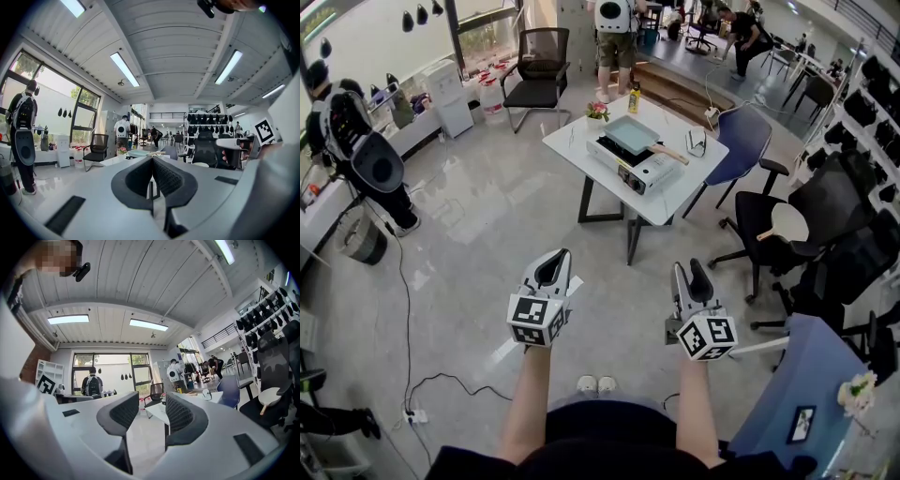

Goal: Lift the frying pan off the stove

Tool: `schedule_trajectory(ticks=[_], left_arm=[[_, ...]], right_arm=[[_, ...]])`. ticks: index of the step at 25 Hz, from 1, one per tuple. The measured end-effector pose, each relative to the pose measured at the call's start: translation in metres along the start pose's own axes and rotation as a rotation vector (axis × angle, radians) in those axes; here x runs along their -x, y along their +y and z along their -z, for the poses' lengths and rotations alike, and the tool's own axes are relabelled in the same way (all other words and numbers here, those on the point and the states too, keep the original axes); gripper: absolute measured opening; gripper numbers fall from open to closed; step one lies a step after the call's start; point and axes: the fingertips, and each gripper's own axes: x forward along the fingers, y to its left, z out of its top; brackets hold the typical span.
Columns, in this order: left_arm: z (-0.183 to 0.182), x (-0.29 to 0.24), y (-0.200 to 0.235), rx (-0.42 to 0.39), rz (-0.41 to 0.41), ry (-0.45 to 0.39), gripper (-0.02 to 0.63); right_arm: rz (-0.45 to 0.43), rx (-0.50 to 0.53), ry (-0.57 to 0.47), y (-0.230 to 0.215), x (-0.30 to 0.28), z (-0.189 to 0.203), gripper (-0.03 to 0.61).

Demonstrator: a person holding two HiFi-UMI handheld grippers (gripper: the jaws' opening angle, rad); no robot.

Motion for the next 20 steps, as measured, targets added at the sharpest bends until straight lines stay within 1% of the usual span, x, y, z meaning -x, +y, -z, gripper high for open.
schedule_trajectory(ticks=[2, 4, 6, 16, 20], left_arm=[[0.001, 0.001, 0.002, 0.000, 0.001, 0.001, 0.020], [0.002, 0.002, 0.004, 0.000, 0.002, 0.002, 0.020], [0.002, 0.003, 0.008, 0.000, 0.002, 0.001, 0.020], [0.005, 0.013, 0.033, -0.011, 0.005, -0.011, 0.020], [0.007, 0.012, 0.040, -0.013, 0.007, -0.012, 0.020]], right_arm=[[-0.016, -0.004, -0.007, 0.003, 0.000, 0.000, 0.173], [-0.029, -0.009, -0.008, 0.007, -0.001, 0.001, 0.208], [-0.036, -0.006, -0.007, 0.011, -0.004, 0.002, 0.226], [-0.023, -0.001, -0.029, 0.024, -0.011, 0.007, 0.256], [0.002, -0.001, -0.033, 0.013, -0.010, 0.008, 0.256]])
